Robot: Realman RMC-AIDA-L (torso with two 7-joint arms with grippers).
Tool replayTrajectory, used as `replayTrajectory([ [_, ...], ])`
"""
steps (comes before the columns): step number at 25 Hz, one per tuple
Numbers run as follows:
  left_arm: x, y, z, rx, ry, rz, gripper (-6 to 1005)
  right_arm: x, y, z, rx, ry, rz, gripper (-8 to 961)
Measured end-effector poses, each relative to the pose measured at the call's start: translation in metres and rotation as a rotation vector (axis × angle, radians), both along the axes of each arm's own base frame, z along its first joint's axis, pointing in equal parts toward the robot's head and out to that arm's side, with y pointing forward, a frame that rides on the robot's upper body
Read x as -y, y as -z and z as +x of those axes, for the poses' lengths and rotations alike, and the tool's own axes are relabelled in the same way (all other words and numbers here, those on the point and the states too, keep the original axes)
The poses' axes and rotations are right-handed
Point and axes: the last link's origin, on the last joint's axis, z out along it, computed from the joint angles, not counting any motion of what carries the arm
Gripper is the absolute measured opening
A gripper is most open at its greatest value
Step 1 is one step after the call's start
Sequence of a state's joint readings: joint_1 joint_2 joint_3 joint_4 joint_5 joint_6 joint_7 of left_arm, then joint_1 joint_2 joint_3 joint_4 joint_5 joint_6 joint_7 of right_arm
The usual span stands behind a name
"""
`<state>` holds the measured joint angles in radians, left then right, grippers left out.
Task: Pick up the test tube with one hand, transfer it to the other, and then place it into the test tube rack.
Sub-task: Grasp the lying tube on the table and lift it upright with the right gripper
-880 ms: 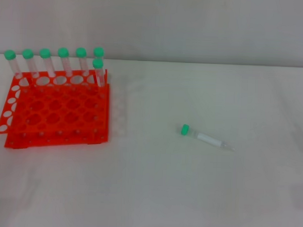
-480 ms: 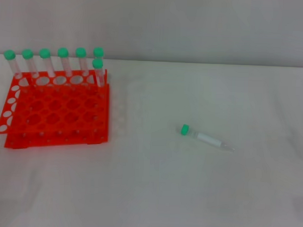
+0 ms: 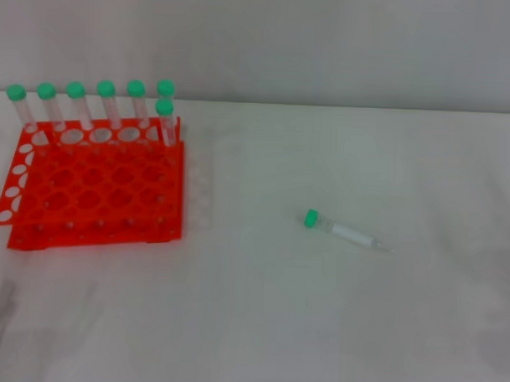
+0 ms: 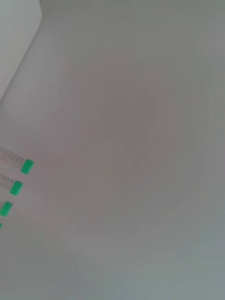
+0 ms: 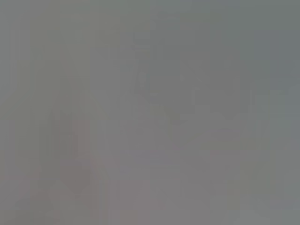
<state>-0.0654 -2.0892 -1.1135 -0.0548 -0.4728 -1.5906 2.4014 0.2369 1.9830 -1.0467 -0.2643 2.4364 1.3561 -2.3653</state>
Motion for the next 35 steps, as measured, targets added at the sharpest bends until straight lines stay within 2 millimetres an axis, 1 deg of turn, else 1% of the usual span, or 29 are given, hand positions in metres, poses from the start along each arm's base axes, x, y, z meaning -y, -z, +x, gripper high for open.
replayTrajectory([
  [3, -0.006, 0.000, 0.001, 0.009, 0.008, -0.006, 866, -0.017, -0.014, -0.018, -0.023, -0.079, -0.162, 856],
  [5, -0.009, -0.001, 0.002, 0.012, 0.011, 0.001, 865, -0.032, -0.025, -0.035, 0.006, -0.113, -0.306, 856],
  [6, -0.012, -0.002, 0.003, 0.013, 0.017, 0.006, 864, -0.042, -0.030, -0.048, 0.038, -0.123, -0.392, 856],
  [8, -0.014, -0.002, 0.004, 0.012, 0.022, 0.006, 864, -0.056, -0.035, -0.071, 0.113, -0.132, -0.494, 856],
  [9, -0.015, -0.003, 0.004, 0.011, 0.023, 0.005, 863, -0.061, -0.036, -0.078, 0.144, -0.134, -0.521, 856],
  [10, -0.015, -0.003, 0.004, 0.009, 0.023, 0.006, 863, -0.073, -0.035, -0.098, 0.221, -0.118, -0.589, 856],
  [11, -0.015, -0.003, 0.004, 0.008, 0.022, 0.006, 862, -0.073, -0.035, -0.098, 0.221, -0.118, -0.589, 855],
  [13, -0.013, -0.004, 0.002, 0.011, 0.015, 0.012, 861, -0.098, -0.027, -0.135, 0.361, -0.022, -0.706, 855],
  [15, -0.012, -0.005, 0.003, 0.021, 0.016, 0.021, 861, -0.108, -0.017, -0.157, 0.447, 0.023, -0.761, 855],
  [17, -0.011, -0.006, 0.003, 0.025, 0.022, 0.026, 860, -0.116, -0.007, -0.180, 0.523, 0.045, -0.814, 855],
  [21, -0.010, -0.006, 0.003, 0.033, 0.025, 0.029, 858, -0.128, 0.023, -0.230, 0.685, 0.097, -0.933, 855],
  [24, -0.008, -0.007, 0.004, 0.049, 0.029, 0.032, 857, -0.134, 0.042, -0.255, 0.775, 0.170, -0.962, 855],
  [26, -0.006, -0.007, 0.004, 0.052, 0.030, 0.035, 856, -0.133, 0.055, -0.266, 0.829, 0.174, -0.982, 855],
  [29, -0.004, -0.008, 0.003, 0.050, 0.029, 0.037, 855, -0.131, 0.073, -0.276, 0.902, 0.177, -1.015, 855],
  [32, -0.003, -0.009, 0.003, 0.051, 0.026, 0.042, 854, -0.130, 0.090, -0.277, 0.967, 0.186, -1.051, 855],
  [35, -0.002, -0.011, 0.001, 0.052, 0.016, 0.060, 852, -0.132, 0.107, -0.273, 1.026, 0.208, -1.083, 854],
])
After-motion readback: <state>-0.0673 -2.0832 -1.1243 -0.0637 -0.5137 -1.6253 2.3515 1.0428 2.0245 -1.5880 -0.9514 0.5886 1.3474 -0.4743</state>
